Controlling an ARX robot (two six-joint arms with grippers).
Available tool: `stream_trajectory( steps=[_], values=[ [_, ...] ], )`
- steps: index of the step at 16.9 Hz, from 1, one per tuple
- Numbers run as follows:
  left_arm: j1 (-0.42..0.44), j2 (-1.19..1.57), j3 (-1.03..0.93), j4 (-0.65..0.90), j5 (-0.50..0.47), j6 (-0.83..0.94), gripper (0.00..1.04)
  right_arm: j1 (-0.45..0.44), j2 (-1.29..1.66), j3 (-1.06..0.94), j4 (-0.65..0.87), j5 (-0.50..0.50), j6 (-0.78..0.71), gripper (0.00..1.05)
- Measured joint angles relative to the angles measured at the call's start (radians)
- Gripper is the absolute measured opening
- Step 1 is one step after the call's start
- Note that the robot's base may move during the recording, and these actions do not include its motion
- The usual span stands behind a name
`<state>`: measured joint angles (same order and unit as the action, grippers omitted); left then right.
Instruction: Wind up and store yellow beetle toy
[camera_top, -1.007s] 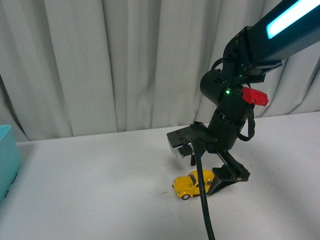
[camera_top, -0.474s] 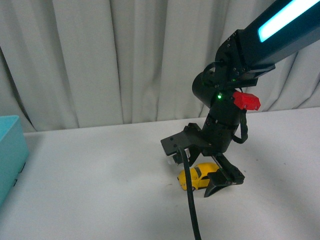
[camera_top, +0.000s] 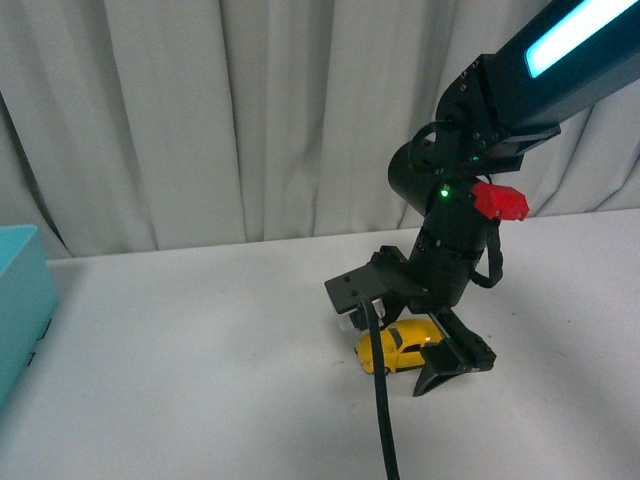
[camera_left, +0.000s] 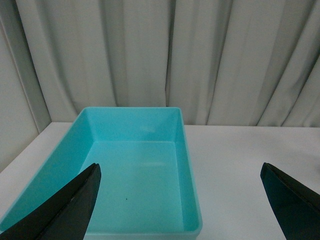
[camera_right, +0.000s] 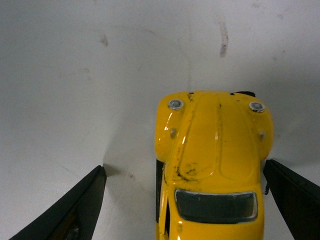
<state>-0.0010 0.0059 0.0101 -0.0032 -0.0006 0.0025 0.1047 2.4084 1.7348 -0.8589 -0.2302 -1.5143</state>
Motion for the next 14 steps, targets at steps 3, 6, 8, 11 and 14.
stream_trajectory(
  steps=[3,6,8,11,14],
  values=[
    [0.000,0.000,0.000,0.000,0.000,0.000,0.98,-0.003,-0.003,-0.003,-0.013,0.022,-0.065,0.70],
    [0.000,0.000,0.000,0.000,0.000,0.000,0.98,-0.018,-0.003,0.018,-0.035,0.051,-0.171,0.47],
    [0.000,0.000,0.000,0.000,0.000,0.000,0.98,-0.026,-0.002,0.030,-0.029,0.040,-0.178,0.44],
    [0.000,0.000,0.000,0.000,0.000,0.000,0.98,-0.023,0.014,0.047,-0.023,0.030,-0.070,0.44],
    [0.000,0.000,0.000,0.000,0.000,0.000,0.98,-0.017,0.031,0.068,-0.023,0.008,0.026,0.44]
  ],
)
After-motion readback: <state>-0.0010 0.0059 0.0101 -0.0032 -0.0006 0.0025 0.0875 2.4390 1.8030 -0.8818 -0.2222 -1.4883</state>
